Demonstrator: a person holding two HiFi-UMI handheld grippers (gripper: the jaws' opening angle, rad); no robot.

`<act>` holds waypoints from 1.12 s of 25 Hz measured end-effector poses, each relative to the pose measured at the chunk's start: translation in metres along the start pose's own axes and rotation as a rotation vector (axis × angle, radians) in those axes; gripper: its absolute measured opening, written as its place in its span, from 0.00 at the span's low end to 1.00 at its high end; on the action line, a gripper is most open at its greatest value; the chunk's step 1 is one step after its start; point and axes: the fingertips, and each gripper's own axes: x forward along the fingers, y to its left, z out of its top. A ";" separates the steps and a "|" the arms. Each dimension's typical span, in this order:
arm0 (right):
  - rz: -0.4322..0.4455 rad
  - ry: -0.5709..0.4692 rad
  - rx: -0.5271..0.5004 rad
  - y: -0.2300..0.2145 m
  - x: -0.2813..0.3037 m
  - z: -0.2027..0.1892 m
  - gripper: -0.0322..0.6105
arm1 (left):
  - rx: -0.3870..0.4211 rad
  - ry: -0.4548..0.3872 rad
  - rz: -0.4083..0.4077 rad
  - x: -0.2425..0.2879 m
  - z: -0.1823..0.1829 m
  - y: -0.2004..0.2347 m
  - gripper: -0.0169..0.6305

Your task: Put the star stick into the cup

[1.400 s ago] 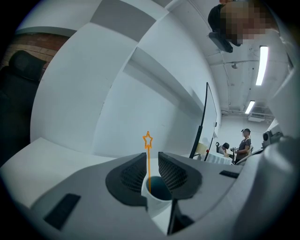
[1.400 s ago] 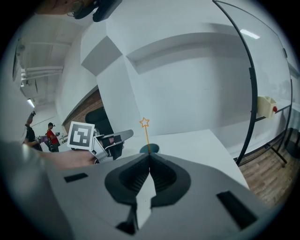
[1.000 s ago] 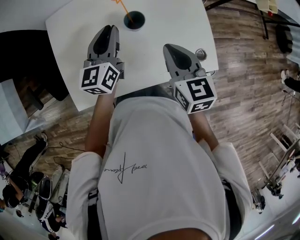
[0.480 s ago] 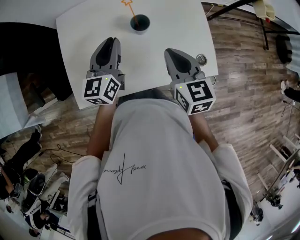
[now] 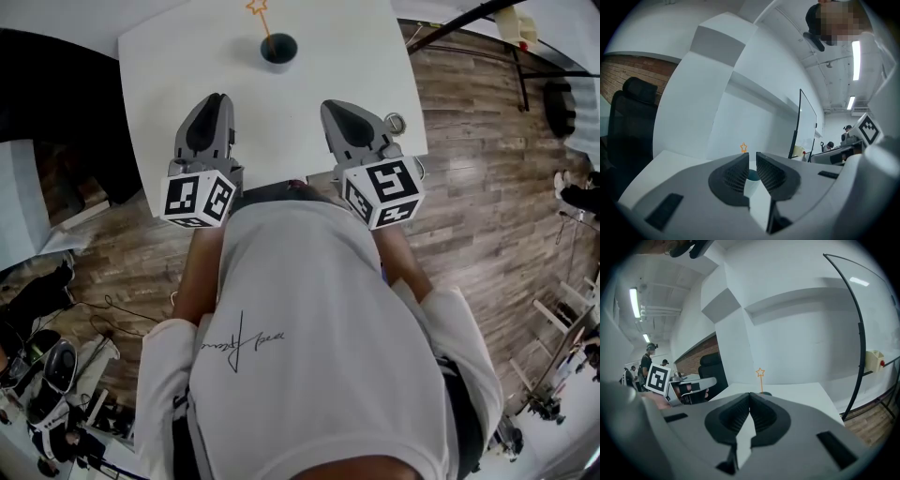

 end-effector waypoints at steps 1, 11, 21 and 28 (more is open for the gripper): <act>0.011 -0.006 -0.002 0.002 -0.002 0.001 0.06 | 0.001 -0.004 0.004 -0.003 0.001 -0.002 0.11; 0.054 -0.032 -0.041 0.015 -0.021 0.006 0.06 | 0.027 -0.016 0.023 -0.039 0.003 -0.022 0.06; 0.126 -0.040 -0.077 0.015 -0.032 0.015 0.06 | 0.049 0.015 -0.002 -0.048 0.001 -0.038 0.04; 0.158 -0.014 -0.104 0.018 -0.031 0.018 0.06 | 0.054 0.025 -0.003 -0.050 0.009 -0.040 0.04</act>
